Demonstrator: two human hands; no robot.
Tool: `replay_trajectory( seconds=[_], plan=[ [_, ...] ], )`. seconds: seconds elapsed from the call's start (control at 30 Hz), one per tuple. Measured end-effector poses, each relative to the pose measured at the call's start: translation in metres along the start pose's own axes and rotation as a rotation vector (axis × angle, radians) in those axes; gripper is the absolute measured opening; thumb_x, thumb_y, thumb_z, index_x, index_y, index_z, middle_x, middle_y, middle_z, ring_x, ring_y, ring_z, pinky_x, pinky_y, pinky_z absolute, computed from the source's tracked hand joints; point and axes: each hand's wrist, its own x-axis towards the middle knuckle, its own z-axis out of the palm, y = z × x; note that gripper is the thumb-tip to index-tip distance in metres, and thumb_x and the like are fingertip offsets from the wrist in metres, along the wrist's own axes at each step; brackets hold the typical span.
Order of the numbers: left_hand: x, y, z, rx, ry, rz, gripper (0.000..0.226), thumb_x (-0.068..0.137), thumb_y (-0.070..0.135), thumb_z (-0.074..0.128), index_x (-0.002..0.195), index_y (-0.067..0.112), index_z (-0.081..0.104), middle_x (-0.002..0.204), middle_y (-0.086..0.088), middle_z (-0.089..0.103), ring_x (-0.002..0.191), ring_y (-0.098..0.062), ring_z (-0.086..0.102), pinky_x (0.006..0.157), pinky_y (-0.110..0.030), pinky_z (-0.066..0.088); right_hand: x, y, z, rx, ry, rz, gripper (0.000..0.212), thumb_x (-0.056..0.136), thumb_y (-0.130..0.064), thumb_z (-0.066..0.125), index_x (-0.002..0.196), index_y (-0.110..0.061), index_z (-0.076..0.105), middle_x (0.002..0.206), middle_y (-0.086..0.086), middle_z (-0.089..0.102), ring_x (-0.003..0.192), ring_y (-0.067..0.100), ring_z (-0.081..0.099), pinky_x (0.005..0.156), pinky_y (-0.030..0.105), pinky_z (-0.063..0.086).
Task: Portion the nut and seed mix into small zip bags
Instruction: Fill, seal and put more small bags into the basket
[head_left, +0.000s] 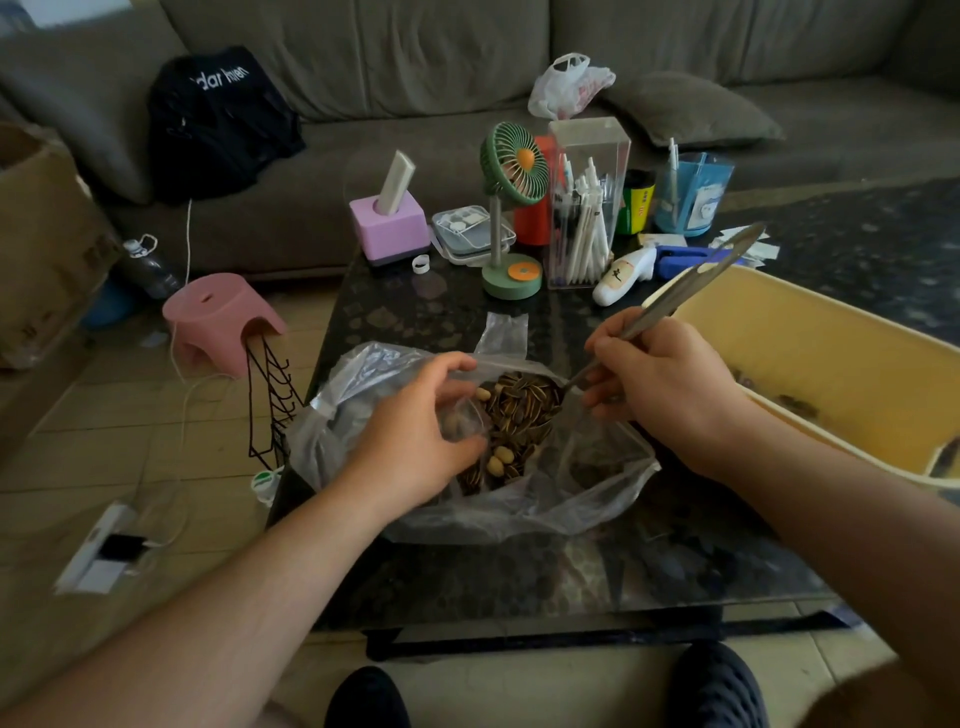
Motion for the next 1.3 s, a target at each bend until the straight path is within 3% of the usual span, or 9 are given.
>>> replay_trajectory(
  seconds=[0.17, 0.3, 0.43, 0.57, 0.73, 0.87, 1.07, 1.2, 1.3],
  plan=[
    [-0.001, 0.002, 0.009, 0.030, 0.032, 0.074, 0.086, 0.079, 0.024, 0.092, 0.145, 0.049, 0.043, 0.140, 0.022, 0.058, 0.127, 0.005, 0.055, 0.104, -0.020, 0.049, -0.005, -0.011, -0.005, -0.030, 0.032, -0.084, 0.018, 0.106, -0.020, 0.055, 0.094, -0.019, 0.068, 0.075, -0.001, 0.073, 0.077, 0.023, 0.076, 0.077, 0.043, 0.066],
    [0.003, 0.002, 0.018, 0.008, 0.048, 0.063, 0.092, 0.076, 0.026, 0.094, 0.147, 0.049, 0.040, 0.140, 0.022, 0.056, 0.124, 0.004, 0.055, 0.095, -0.013, 0.044, -0.007, -0.014, -0.003, -0.093, 0.026, -0.134, 0.018, 0.106, -0.024, 0.055, 0.093, -0.024, 0.068, 0.077, -0.003, 0.075, 0.075, 0.016, 0.076, 0.080, 0.047, 0.065],
    [0.005, 0.003, 0.022, -0.063, 0.067, 0.026, 0.093, 0.076, 0.025, 0.094, 0.143, 0.054, 0.037, 0.127, 0.027, 0.058, 0.118, 0.009, 0.055, 0.089, -0.012, 0.042, -0.010, -0.016, -0.002, -0.248, -0.020, -0.227, 0.018, 0.106, -0.029, 0.053, 0.093, -0.028, 0.065, 0.079, -0.002, 0.074, 0.074, 0.006, 0.073, 0.083, 0.044, 0.063],
    [0.004, 0.003, 0.025, -0.064, 0.063, 0.028, 0.091, 0.077, 0.024, 0.093, 0.144, 0.052, 0.038, 0.117, 0.033, 0.058, 0.110, 0.021, 0.049, 0.090, -0.007, 0.037, -0.013, -0.019, -0.002, -0.439, -0.030, -0.327, 0.016, 0.106, -0.029, 0.050, 0.097, -0.029, 0.063, 0.081, -0.003, 0.072, 0.080, 0.010, 0.070, 0.081, 0.040, 0.059],
    [0.004, 0.004, 0.030, -0.088, 0.065, 0.009, 0.093, 0.078, 0.025, 0.093, 0.148, 0.051, 0.037, 0.111, 0.039, 0.054, 0.105, 0.024, 0.048, 0.089, -0.006, 0.039, -0.013, -0.017, 0.001, -0.551, -0.024, -0.423, 0.016, 0.107, -0.029, 0.049, 0.097, -0.030, 0.061, 0.080, -0.007, 0.066, 0.078, 0.005, 0.062, 0.070, 0.013, 0.048],
    [0.005, 0.004, 0.032, -0.094, 0.080, -0.002, 0.094, 0.077, 0.025, 0.093, 0.146, 0.055, 0.037, 0.114, 0.034, 0.057, 0.109, 0.019, 0.052, 0.091, -0.009, 0.041, -0.014, -0.017, 0.005, -0.596, 0.004, -0.492, 0.012, 0.106, -0.026, 0.050, 0.099, -0.028, 0.060, 0.081, -0.013, 0.060, 0.077, 0.001, 0.057, 0.068, 0.006, 0.040],
    [0.003, 0.005, 0.031, -0.116, 0.083, -0.007, 0.093, 0.078, 0.024, 0.092, 0.148, 0.052, 0.037, 0.119, 0.032, 0.062, 0.118, 0.012, 0.058, 0.101, -0.020, 0.047, -0.013, -0.017, 0.007, -0.639, 0.021, -0.569, 0.016, 0.105, -0.026, 0.049, 0.100, -0.021, 0.063, 0.084, -0.009, 0.062, 0.077, 0.008, 0.058, 0.070, 0.018, 0.044],
    [0.003, 0.004, 0.030, -0.111, 0.088, -0.017, 0.092, 0.079, 0.023, 0.091, 0.148, 0.052, 0.037, 0.118, 0.032, 0.060, 0.112, 0.016, 0.056, 0.095, -0.013, 0.044, -0.014, -0.017, 0.008, -0.656, 0.021, -0.622, 0.019, 0.105, -0.026, 0.049, 0.102, -0.017, 0.065, 0.084, -0.006, 0.062, 0.076, 0.011, 0.057, 0.071, 0.017, 0.043],
    [0.004, 0.004, 0.029, -0.120, 0.096, -0.025, 0.093, 0.079, 0.023, 0.091, 0.148, 0.053, 0.036, 0.129, 0.026, 0.062, 0.120, 0.011, 0.059, 0.099, -0.017, 0.047, -0.015, -0.017, 0.009, -0.702, 0.013, -0.666, 0.024, 0.103, -0.029, 0.045, 0.104, -0.017, 0.065, 0.086, -0.003, 0.062, 0.076, 0.015, 0.058, 0.068, 0.026, 0.046]
  ],
)
